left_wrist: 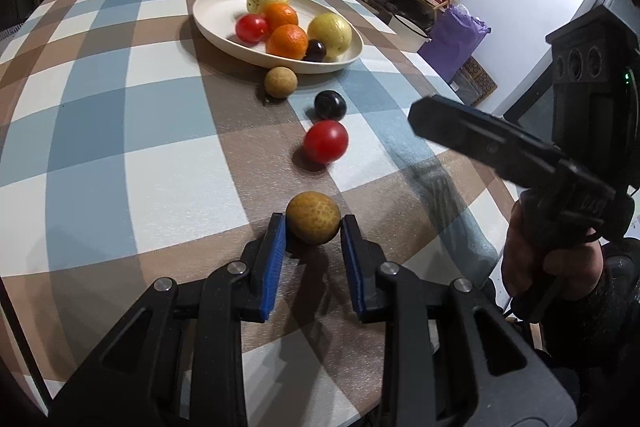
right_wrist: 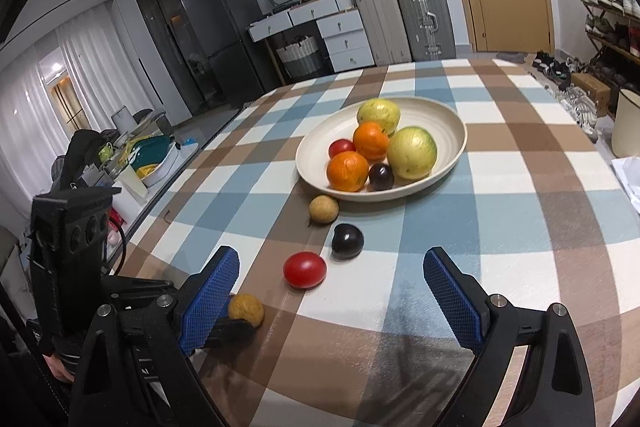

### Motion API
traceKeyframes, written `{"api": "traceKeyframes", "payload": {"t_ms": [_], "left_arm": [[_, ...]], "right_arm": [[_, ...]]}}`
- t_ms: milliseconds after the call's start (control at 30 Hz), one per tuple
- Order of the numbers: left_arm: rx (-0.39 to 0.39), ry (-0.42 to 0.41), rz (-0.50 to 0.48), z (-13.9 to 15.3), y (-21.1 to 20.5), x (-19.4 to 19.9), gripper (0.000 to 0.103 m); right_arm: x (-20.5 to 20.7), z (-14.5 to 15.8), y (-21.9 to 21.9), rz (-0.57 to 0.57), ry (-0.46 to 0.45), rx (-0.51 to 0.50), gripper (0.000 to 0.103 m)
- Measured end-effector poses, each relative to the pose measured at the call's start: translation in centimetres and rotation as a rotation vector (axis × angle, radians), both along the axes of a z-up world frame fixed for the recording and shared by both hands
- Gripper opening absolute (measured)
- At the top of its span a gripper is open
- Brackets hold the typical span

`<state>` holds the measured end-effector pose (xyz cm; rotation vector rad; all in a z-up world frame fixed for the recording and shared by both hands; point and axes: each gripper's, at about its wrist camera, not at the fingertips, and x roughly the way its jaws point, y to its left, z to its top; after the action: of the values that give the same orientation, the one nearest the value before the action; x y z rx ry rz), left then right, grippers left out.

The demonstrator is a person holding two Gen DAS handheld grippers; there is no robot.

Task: Organize fruits
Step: 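Grasp a small brown fruit with the left gripper while the right gripper grasps a red tomato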

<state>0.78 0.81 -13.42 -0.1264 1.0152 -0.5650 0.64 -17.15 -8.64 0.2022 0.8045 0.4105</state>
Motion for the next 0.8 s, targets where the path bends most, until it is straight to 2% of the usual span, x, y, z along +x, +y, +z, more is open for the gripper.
{"api": "traceKeyframes", "payload": {"t_ms": [800], "left_arm": [[-0.029,-0.037,0.074,1.3,3.9,-0.1,0.025]], "right_arm": [[1.9,-2.8,2.9,0.042,0.091,-0.046,0.094]]}}
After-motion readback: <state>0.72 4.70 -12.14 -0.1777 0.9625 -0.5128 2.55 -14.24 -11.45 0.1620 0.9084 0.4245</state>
